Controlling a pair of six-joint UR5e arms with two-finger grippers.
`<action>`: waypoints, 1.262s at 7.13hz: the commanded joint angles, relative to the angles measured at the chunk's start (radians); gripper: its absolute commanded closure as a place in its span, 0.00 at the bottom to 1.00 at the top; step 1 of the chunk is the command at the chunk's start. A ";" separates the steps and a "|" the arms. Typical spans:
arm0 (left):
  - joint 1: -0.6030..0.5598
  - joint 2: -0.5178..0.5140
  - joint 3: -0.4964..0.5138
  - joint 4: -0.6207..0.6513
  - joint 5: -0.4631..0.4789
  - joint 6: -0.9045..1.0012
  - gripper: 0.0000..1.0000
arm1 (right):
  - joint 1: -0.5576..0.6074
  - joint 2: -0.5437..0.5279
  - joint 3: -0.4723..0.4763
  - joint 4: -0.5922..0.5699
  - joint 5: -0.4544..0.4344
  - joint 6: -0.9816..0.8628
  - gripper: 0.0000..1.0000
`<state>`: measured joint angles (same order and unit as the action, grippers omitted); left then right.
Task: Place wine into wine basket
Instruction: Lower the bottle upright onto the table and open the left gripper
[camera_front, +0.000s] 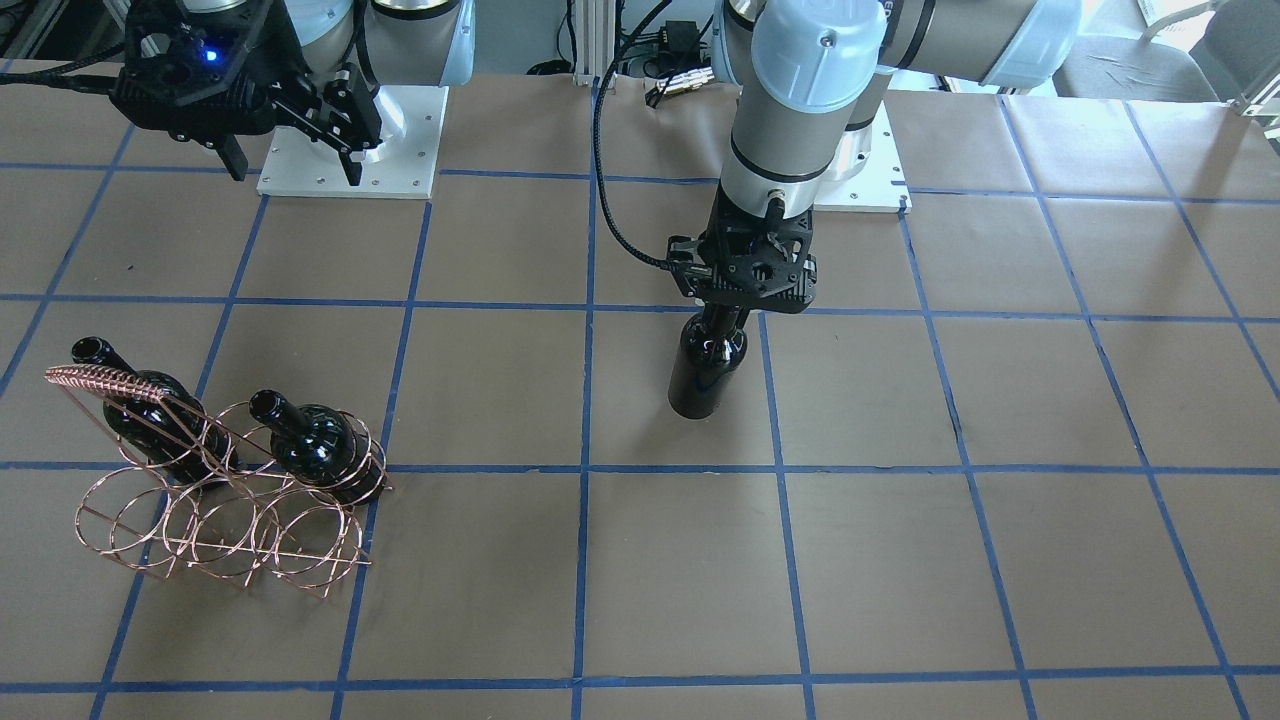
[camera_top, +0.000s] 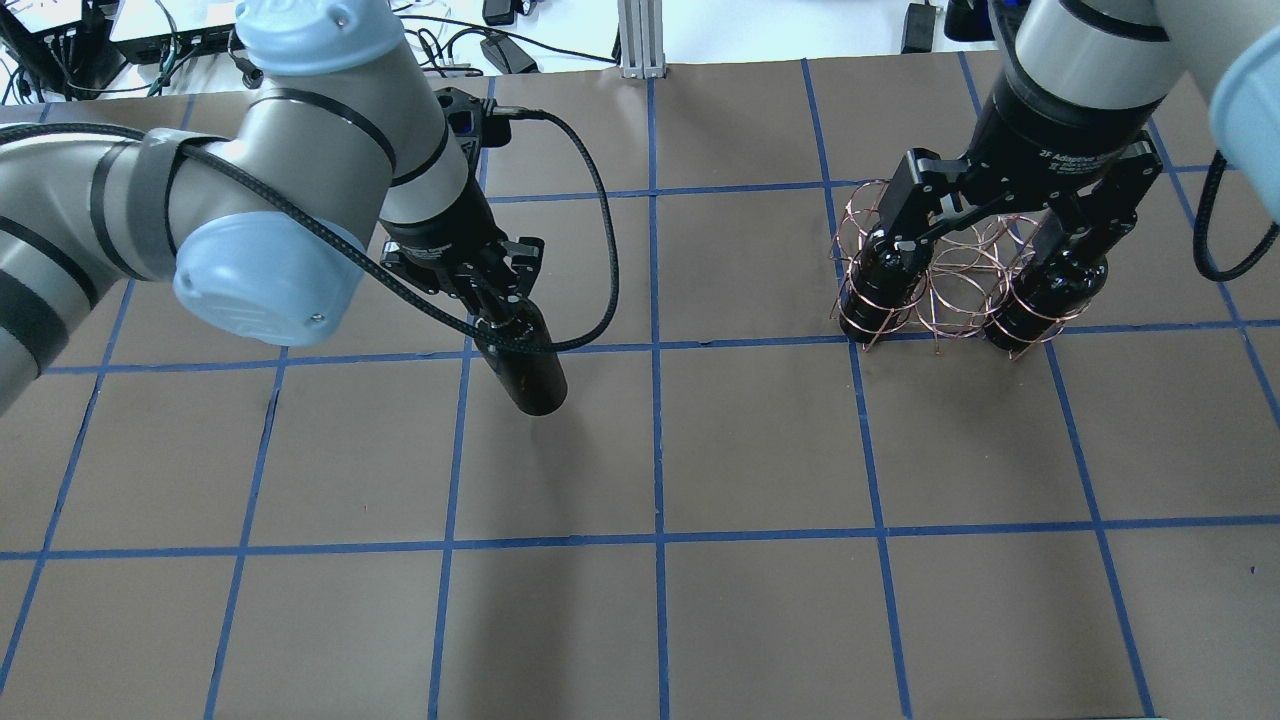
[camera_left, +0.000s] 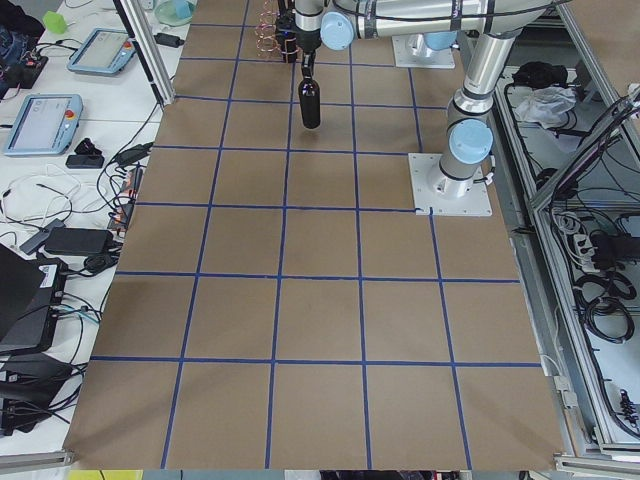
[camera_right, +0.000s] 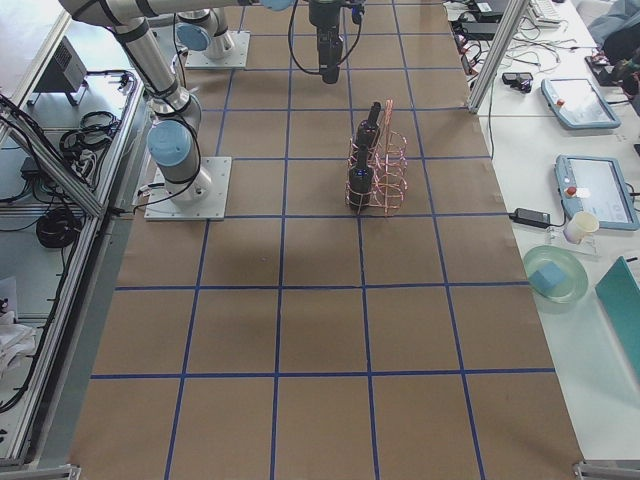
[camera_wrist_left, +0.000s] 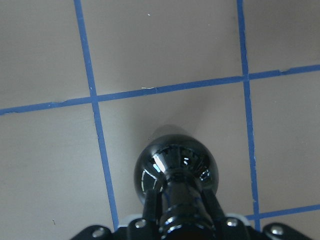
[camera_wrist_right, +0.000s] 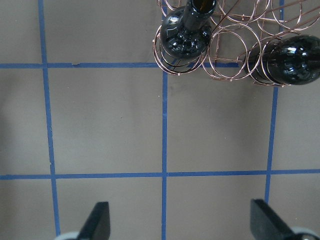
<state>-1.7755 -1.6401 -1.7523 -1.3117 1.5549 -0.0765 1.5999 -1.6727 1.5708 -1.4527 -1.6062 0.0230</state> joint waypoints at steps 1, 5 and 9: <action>-0.009 -0.003 -0.027 0.000 0.010 -0.005 1.00 | -0.001 0.001 0.000 0.002 0.000 0.000 0.00; -0.016 -0.024 -0.029 0.017 0.010 -0.017 1.00 | -0.006 0.001 0.000 -0.009 0.002 -0.012 0.00; 0.004 0.016 0.051 -0.051 0.014 -0.022 0.00 | -0.005 0.024 -0.011 0.012 0.022 0.003 0.00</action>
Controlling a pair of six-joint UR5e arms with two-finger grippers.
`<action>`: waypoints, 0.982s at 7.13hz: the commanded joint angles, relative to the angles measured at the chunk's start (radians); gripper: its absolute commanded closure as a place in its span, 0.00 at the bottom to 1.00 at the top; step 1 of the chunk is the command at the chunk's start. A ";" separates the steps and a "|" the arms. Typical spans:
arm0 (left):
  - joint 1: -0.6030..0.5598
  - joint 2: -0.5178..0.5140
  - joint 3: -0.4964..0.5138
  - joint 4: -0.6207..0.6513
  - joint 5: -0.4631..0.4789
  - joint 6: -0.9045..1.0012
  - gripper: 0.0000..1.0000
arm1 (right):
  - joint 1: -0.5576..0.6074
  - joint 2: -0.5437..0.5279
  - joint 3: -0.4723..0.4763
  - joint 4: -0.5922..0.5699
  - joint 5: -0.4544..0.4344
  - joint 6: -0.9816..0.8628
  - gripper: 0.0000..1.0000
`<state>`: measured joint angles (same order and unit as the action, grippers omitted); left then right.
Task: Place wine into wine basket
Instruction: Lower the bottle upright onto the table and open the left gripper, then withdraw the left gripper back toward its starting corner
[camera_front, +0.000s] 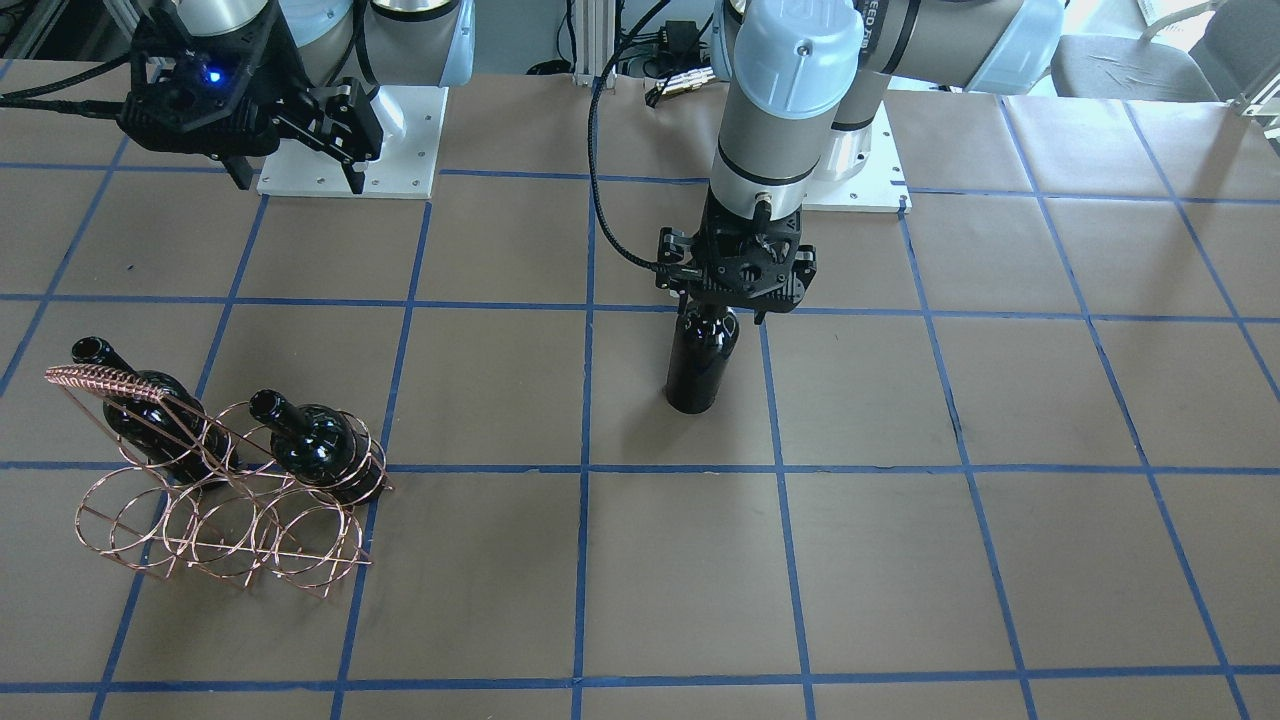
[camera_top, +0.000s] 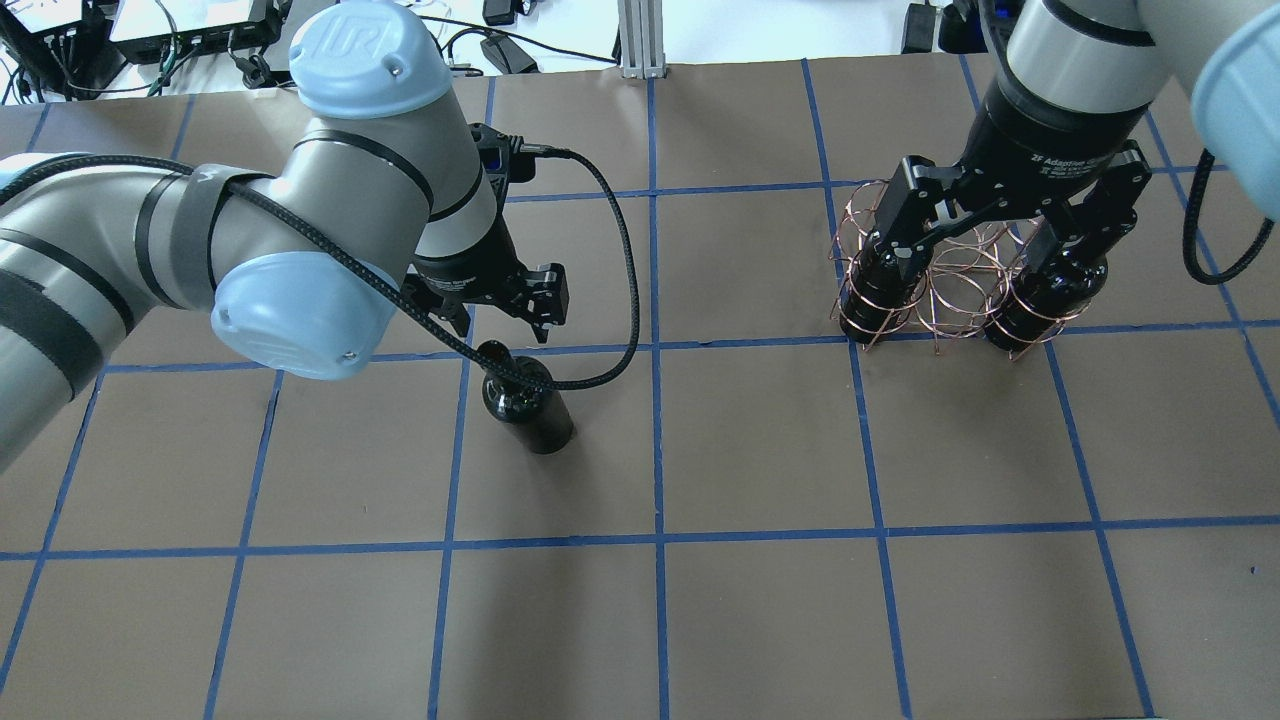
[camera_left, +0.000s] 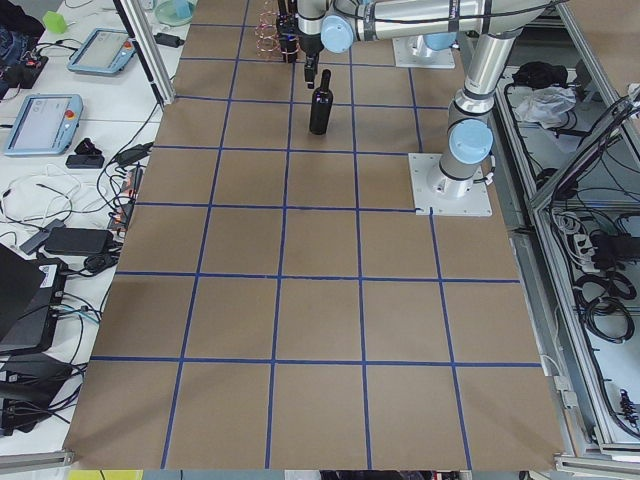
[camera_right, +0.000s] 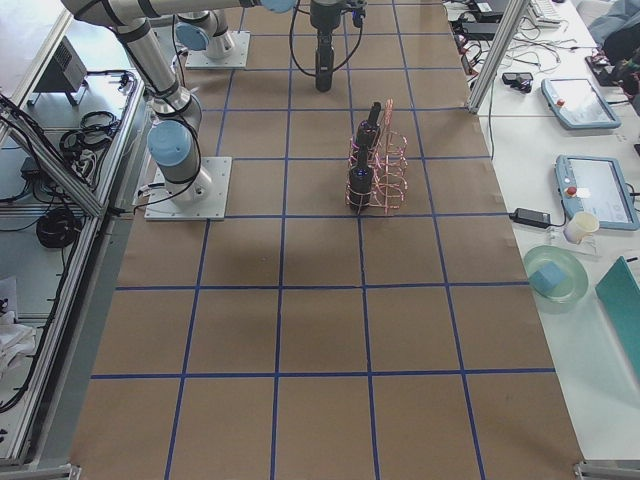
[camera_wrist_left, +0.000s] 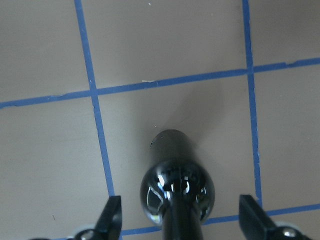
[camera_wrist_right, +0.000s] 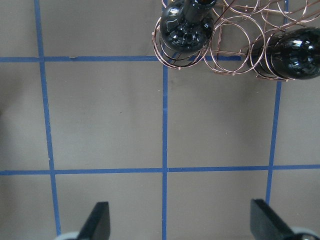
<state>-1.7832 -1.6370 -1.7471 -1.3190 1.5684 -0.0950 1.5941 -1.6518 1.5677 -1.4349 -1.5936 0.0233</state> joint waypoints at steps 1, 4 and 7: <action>0.031 0.014 0.145 -0.166 0.001 -0.003 0.00 | 0.003 0.001 -0.014 -0.007 0.026 0.010 0.00; 0.222 0.009 0.288 -0.279 0.010 0.029 0.00 | 0.006 -0.013 -0.017 0.014 0.009 0.035 0.00; 0.413 -0.015 0.279 -0.267 0.053 0.280 0.00 | 0.006 -0.014 -0.014 -0.065 0.012 0.035 0.00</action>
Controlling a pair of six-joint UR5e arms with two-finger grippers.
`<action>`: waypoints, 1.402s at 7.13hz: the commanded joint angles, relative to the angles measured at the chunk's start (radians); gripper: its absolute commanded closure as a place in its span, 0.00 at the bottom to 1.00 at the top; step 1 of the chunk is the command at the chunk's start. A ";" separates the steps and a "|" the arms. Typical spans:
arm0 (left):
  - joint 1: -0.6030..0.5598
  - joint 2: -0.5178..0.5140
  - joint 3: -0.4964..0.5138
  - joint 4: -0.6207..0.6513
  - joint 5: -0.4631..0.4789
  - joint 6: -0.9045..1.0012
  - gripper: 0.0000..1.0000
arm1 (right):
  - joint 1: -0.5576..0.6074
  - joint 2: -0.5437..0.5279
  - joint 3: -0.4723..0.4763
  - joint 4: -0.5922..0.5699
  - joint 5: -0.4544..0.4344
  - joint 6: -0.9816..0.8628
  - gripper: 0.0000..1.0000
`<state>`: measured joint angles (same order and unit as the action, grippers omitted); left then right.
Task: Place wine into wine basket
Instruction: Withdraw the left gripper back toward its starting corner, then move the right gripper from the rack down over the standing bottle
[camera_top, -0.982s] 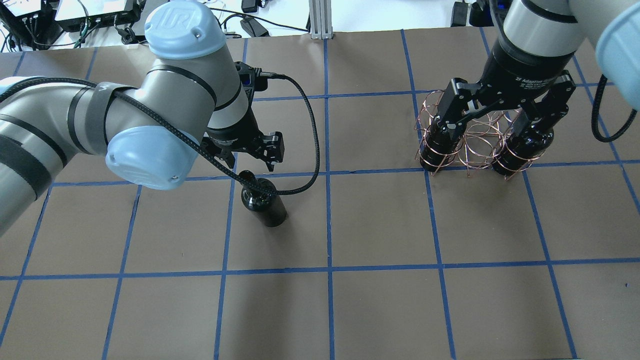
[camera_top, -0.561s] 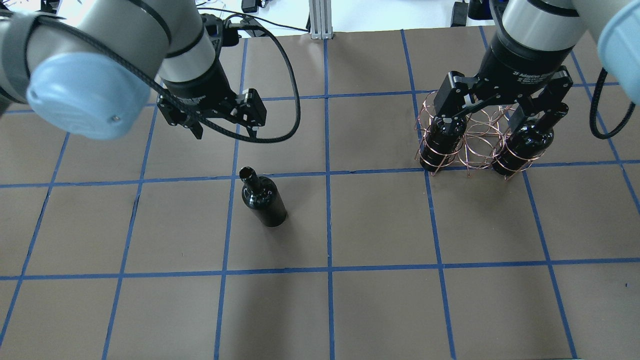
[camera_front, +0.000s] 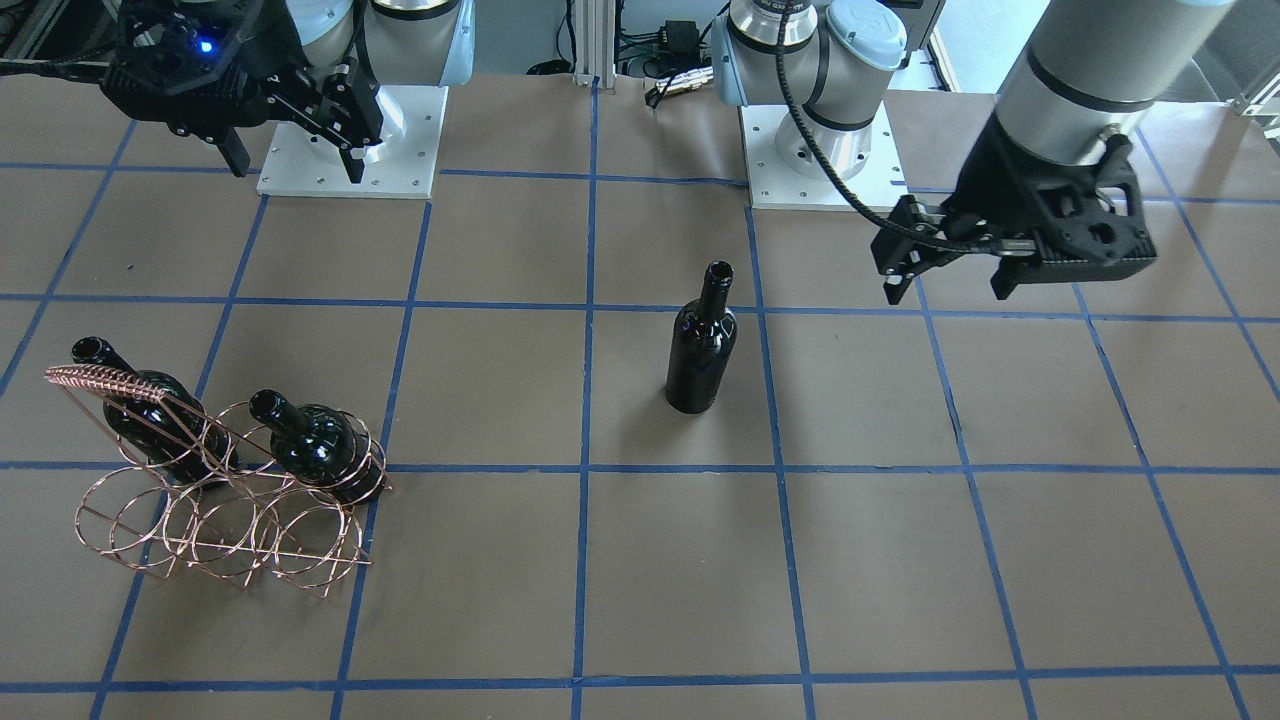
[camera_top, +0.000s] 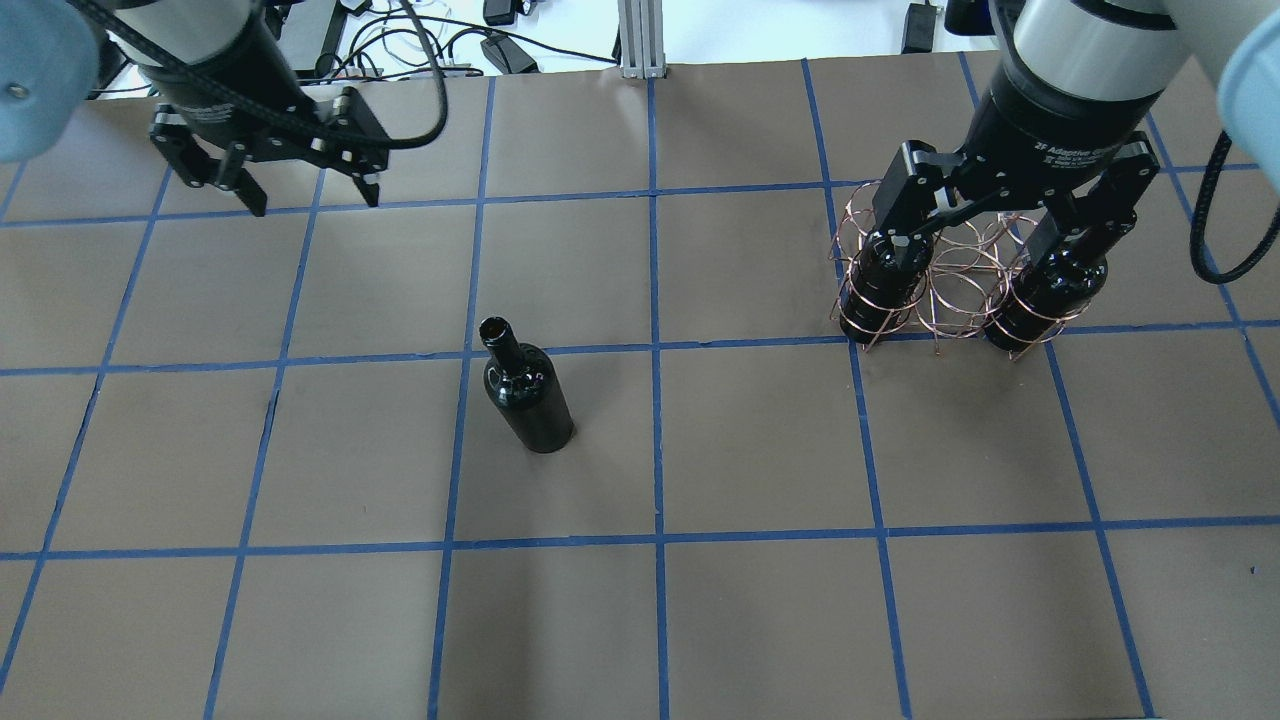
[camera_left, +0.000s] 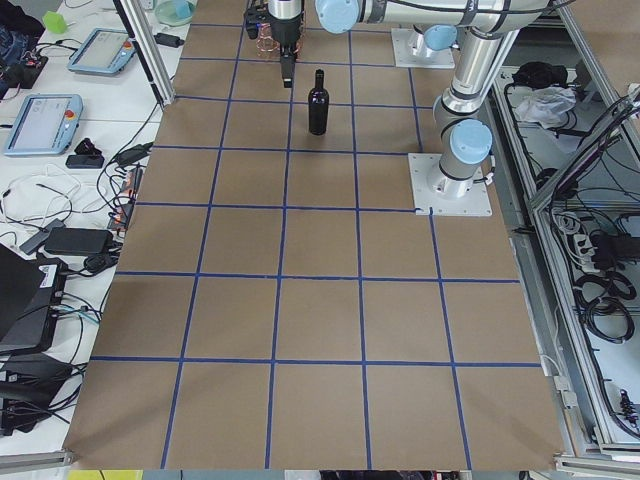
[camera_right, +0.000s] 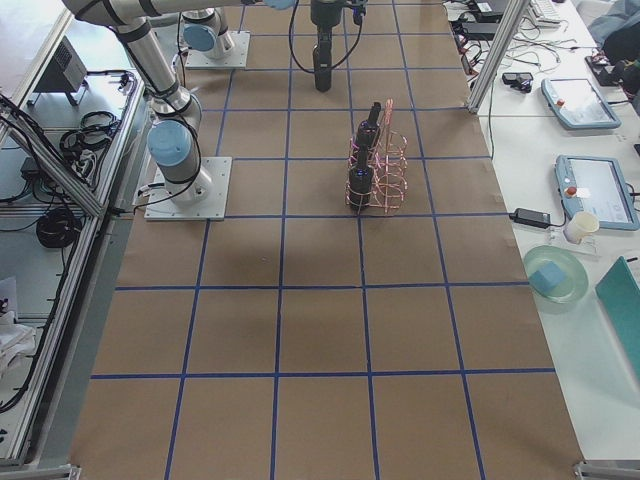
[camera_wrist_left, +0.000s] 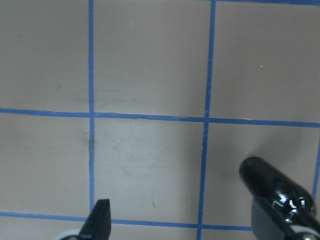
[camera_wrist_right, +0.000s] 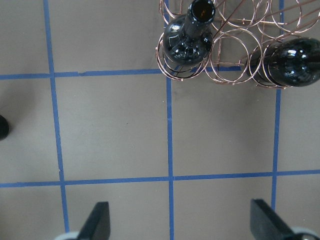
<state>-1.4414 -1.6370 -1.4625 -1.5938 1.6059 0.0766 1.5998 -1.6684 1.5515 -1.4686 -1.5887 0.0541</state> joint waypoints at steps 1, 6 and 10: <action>0.099 -0.014 -0.004 0.026 0.023 0.126 0.00 | 0.000 0.007 0.002 -0.029 0.021 -0.005 0.00; 0.246 0.006 -0.013 0.011 0.028 0.209 0.00 | 0.198 0.074 -0.001 -0.096 0.075 0.194 0.00; 0.246 -0.003 -0.016 0.021 0.022 0.210 0.00 | 0.509 0.344 -0.218 -0.199 0.072 0.646 0.00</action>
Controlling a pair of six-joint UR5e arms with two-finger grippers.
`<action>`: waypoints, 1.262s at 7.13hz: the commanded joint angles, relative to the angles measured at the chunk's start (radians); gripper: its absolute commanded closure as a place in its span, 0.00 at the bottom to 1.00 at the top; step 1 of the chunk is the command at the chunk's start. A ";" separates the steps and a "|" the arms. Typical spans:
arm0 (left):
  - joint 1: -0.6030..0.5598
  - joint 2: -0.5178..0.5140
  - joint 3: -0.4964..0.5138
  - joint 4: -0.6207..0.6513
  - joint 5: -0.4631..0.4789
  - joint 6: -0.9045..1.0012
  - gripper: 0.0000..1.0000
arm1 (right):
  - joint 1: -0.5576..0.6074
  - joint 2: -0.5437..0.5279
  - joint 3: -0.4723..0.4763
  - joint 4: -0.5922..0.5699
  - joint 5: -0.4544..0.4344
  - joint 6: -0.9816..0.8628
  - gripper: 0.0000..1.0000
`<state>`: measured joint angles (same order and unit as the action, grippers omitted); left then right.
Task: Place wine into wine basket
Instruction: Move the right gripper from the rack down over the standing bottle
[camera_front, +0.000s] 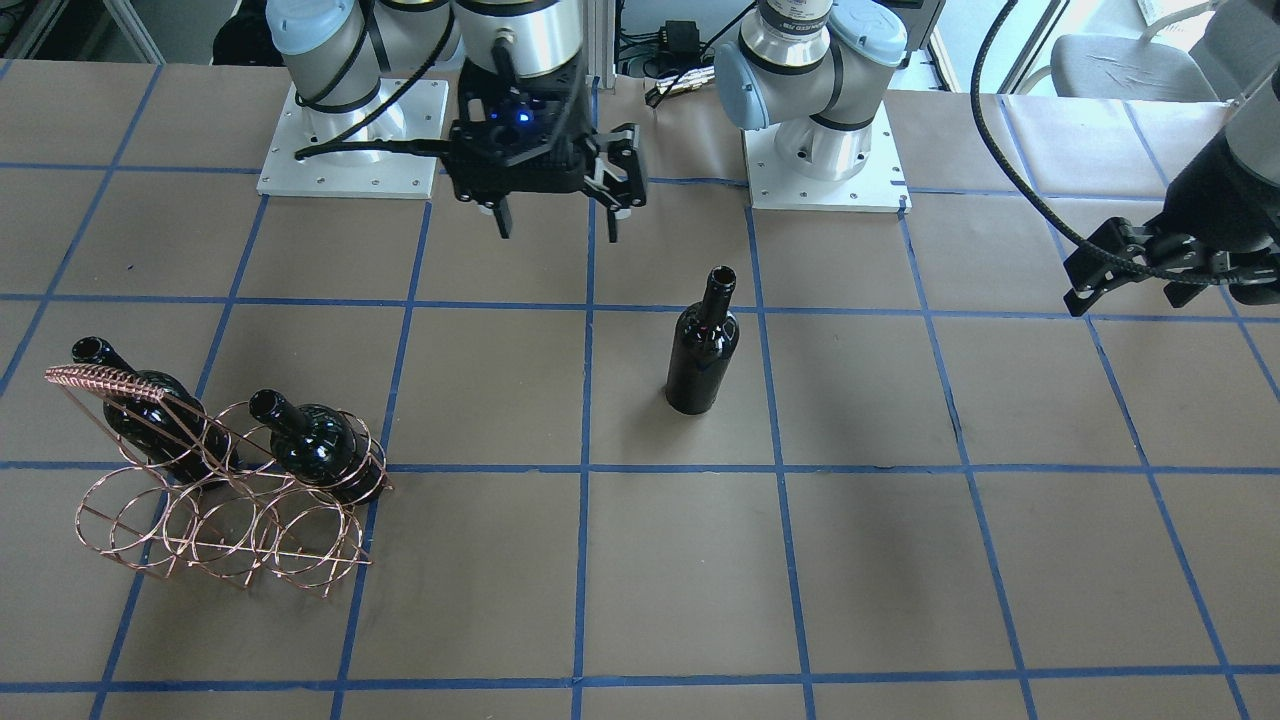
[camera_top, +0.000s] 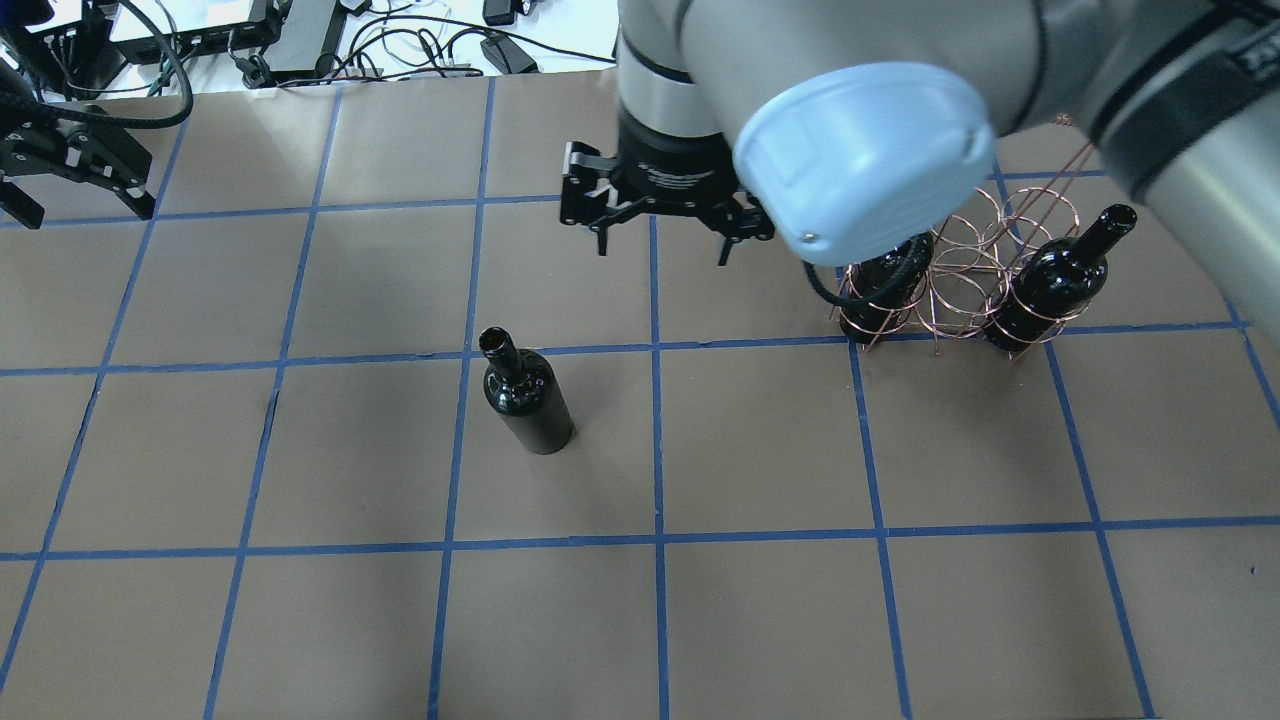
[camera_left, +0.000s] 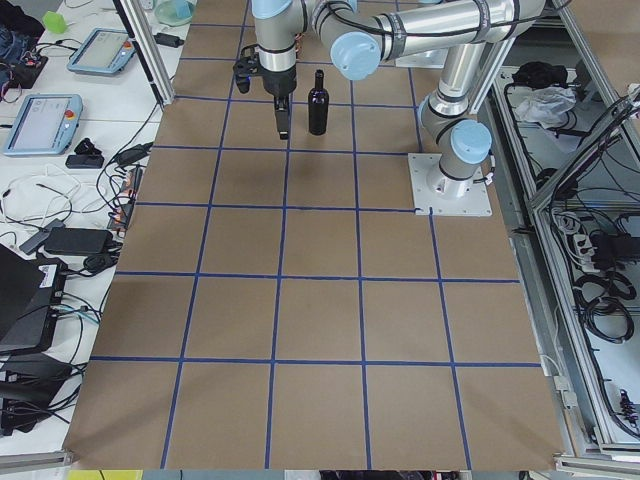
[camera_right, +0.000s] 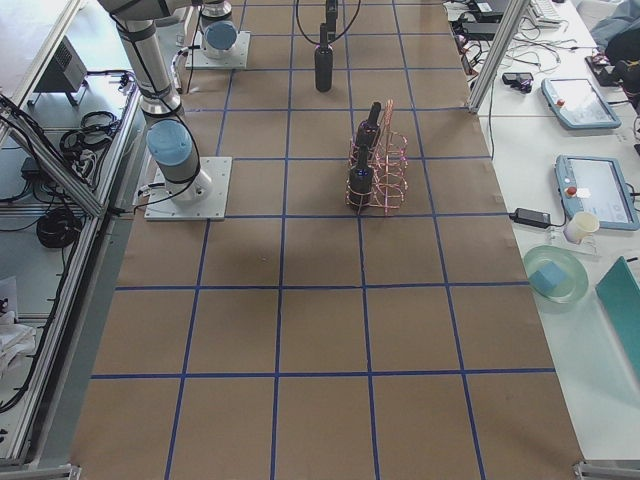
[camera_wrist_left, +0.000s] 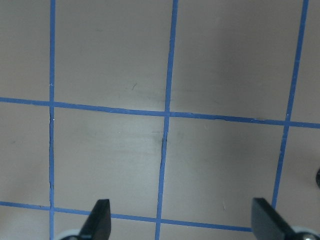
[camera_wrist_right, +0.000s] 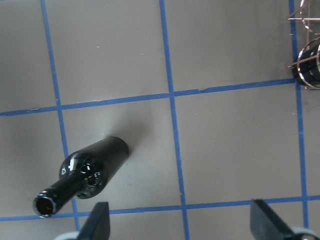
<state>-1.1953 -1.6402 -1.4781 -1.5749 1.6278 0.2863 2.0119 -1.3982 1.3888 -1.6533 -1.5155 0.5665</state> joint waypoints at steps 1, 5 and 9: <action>0.000 0.003 -0.001 -0.007 0.001 0.001 0.00 | 0.146 0.111 -0.056 -0.046 -0.006 0.223 0.00; -0.001 0.003 -0.001 -0.011 0.001 -0.001 0.00 | 0.217 0.194 -0.048 -0.112 -0.014 0.329 0.00; -0.003 0.002 -0.002 -0.014 0.000 -0.001 0.00 | 0.217 0.212 0.009 -0.144 -0.066 0.294 0.04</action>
<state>-1.1969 -1.6377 -1.4793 -1.5891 1.6278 0.2858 2.2285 -1.1854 1.3876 -1.7856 -1.5783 0.8724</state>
